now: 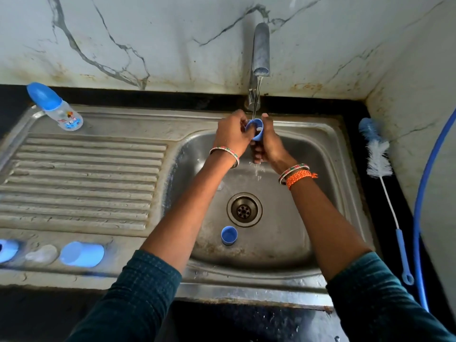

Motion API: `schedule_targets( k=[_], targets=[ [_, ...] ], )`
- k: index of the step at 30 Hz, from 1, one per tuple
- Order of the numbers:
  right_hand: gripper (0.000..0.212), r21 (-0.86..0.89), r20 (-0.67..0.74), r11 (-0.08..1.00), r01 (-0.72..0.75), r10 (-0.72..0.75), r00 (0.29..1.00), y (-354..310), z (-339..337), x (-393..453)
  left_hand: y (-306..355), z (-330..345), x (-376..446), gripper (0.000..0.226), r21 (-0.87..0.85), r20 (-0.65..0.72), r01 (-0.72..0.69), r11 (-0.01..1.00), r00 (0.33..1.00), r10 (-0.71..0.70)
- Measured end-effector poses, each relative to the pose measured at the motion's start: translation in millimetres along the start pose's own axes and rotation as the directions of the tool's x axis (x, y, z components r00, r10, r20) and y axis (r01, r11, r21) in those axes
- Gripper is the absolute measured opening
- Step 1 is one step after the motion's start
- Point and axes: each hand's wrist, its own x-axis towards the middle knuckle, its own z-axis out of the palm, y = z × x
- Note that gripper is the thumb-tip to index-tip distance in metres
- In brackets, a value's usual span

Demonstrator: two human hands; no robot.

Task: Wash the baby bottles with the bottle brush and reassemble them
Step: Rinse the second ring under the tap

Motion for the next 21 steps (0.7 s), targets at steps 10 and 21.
schedule_targets(
  k=[10, 21],
  targets=[
    [0.016, 0.372, 0.003, 0.901, 0.224, -0.242, 0.970, -4, -2, 3, -3, 4, -2, 0.038, -0.019, 0.036, 0.157, 0.987, 0.987, -0.156],
    [0.074, -0.228, 0.147, 0.973, 0.040, -0.006, 0.989, -29, -17, 5, -9, -1, 0, 0.032, -0.007, -0.013, -0.083, 0.997, 0.996, 0.083]
  ],
)
